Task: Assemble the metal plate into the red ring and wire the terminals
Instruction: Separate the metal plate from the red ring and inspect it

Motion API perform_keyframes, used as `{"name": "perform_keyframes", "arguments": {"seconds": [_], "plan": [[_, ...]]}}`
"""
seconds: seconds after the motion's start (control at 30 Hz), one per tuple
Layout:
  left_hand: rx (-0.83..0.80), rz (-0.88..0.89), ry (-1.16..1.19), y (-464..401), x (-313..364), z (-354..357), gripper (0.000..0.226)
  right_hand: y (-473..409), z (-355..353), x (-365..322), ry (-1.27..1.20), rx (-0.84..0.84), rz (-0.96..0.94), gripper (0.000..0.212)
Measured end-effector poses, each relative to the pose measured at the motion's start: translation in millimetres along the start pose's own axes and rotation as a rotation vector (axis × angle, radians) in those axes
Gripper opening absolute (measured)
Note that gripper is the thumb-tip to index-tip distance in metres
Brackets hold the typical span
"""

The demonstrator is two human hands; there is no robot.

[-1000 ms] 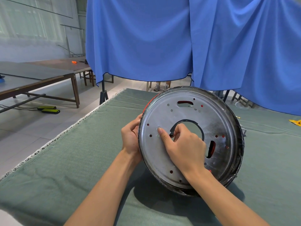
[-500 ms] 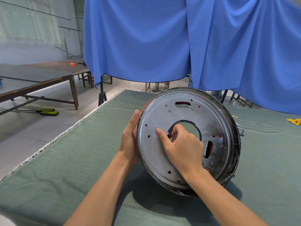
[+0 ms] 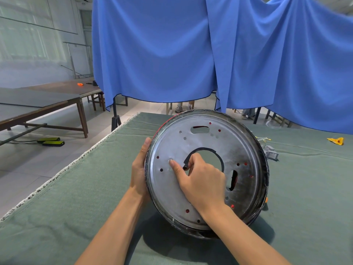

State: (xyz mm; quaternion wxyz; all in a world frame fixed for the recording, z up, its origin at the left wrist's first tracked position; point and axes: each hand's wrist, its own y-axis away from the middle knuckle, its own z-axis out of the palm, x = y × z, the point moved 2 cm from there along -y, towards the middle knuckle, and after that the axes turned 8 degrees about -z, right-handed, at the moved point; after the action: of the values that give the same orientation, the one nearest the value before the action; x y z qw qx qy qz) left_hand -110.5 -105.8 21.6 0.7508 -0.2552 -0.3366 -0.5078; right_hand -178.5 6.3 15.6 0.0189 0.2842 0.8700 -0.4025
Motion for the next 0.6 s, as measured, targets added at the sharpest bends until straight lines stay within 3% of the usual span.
{"name": "perform_keyframes", "arguments": {"seconds": [0.6], "plan": [[-0.013, 0.085, -0.054, -3.5, -0.7, -4.3, 0.044, 6.3, 3.2, -3.0, -0.066, 0.040, 0.017, 0.050]]}}
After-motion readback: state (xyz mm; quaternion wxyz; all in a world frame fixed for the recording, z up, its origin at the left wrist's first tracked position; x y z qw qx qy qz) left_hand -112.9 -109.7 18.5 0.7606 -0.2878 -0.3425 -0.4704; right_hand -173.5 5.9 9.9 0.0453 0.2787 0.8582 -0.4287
